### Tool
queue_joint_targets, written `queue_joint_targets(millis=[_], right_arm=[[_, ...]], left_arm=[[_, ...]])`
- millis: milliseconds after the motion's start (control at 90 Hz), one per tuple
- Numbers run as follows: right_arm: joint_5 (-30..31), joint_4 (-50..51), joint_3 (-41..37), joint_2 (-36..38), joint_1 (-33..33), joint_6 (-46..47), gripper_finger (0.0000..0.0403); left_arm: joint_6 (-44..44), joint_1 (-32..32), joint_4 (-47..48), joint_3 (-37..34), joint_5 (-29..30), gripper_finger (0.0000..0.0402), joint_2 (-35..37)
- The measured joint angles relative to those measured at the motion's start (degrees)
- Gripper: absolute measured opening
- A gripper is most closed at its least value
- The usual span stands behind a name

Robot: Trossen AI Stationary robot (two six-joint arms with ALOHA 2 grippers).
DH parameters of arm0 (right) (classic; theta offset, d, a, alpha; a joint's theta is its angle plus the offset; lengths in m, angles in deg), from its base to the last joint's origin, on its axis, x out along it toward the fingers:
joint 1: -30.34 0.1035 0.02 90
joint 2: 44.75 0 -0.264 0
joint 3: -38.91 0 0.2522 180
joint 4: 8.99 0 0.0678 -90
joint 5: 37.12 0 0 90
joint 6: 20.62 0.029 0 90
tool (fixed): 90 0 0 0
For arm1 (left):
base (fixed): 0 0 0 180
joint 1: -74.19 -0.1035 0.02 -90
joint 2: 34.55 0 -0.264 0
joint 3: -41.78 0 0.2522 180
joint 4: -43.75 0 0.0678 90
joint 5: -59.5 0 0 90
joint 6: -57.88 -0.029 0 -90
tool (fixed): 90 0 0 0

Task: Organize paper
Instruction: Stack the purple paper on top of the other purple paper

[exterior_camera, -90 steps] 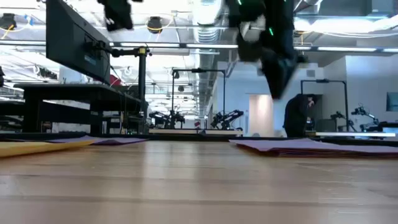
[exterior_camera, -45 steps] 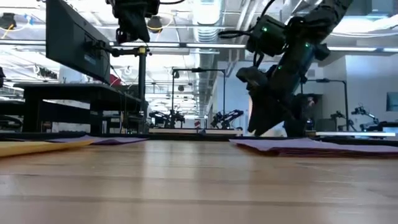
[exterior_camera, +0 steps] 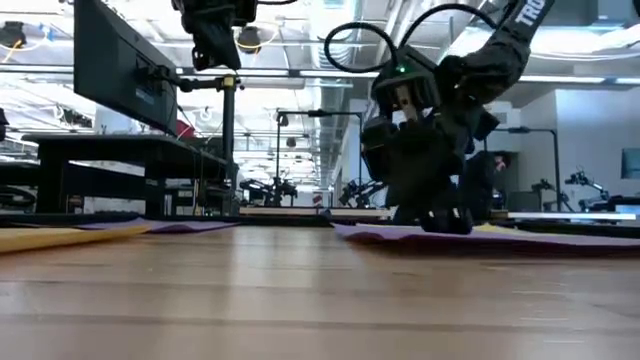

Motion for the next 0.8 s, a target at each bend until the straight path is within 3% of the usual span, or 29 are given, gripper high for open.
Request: queue_joint_targets(millis=[167, 367, 456, 567, 800], right_arm=[[11.11, 4.26, 0.04, 9.57, -1.96, -1.73, 0.0077], [40.36, 32.92, 0.07, 24.86, -6.49, -4.62, 0.0077], [48.74, 43.91, 0.06, 28.42, -9.25, -4.62, 0.0077], [52.80, 49.08, -0.95, 29.51, -13.40, -4.61, 0.0077], [52.78, 42.03, -7.47, 26.38, -20.48, -6.04, 0.0077]], left_arm=[[0.53, 0.00, -4.62, 0.00, 0.47, 0.0000, -1.28], [6.99, -0.50, -15.16, 0.11, 0.82, 0.0000, -9.16], [7.77, 0.38, -20.30, 0.11, -0.87, 0.0000, -15.11], [9.44, 2.14, -28.11, 0.09, -3.83, 0.0000, -23.68], [15.99, 6.01, -45.62, 0.09, -5.09, 0.0000, -38.53]])
